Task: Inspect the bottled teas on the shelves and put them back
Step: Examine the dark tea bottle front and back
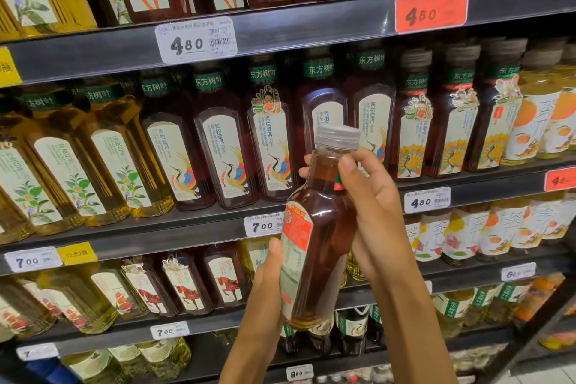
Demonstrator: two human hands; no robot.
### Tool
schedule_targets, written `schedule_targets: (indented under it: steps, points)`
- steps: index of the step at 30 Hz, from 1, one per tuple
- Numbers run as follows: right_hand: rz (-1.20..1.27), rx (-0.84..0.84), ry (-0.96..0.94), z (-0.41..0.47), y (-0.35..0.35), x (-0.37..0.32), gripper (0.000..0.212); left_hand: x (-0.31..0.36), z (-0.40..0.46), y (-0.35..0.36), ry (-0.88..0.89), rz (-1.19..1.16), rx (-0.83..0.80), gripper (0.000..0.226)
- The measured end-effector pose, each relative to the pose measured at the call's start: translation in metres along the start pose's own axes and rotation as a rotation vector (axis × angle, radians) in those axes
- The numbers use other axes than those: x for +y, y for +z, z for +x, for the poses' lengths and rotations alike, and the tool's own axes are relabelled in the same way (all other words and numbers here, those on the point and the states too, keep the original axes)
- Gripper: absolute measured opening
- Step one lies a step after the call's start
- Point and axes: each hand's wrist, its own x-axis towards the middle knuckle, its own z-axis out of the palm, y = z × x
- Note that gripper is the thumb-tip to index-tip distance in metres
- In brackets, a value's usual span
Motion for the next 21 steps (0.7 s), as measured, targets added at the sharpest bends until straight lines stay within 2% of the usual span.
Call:
schedule_targets:
  steps: [3,6,10,13,17,19,21]
  points:
    - [-0.018,-0.084,-0.029,0.003,0.0,-0.003,0.056,-0.002,0.001,-0.001,-0.015,-0.148,-0.025,0.066]
    - [-0.049,-0.189,-0.011,0.005,0.0,-0.006,0.049,-0.002,0.001,0.003,-0.114,-0.306,-0.105,0.08]
    - [-0.197,-0.206,0.047,0.008,-0.001,-0.003,0.056,0.0,0.003,0.006,-0.133,-0.408,-0.237,0.076]
    - [-0.164,-0.176,0.066,0.006,0.002,0.003,0.06,-0.002,0.003,0.004,-0.083,-0.308,-0.213,0.072]
    - [-0.117,-0.146,0.046,0.004,0.001,0.005,0.072,0.005,0.011,0.002,0.057,-0.109,-0.022,0.05]
    - [-0.111,-0.141,0.03,0.004,0.002,0.006,0.072,0.005,0.014,0.001,0.066,-0.065,0.049,0.053]
    - [-0.083,-0.107,0.034,0.004,0.002,0.007,0.073,0.003,0.01,-0.001,0.084,0.001,0.05,0.067]
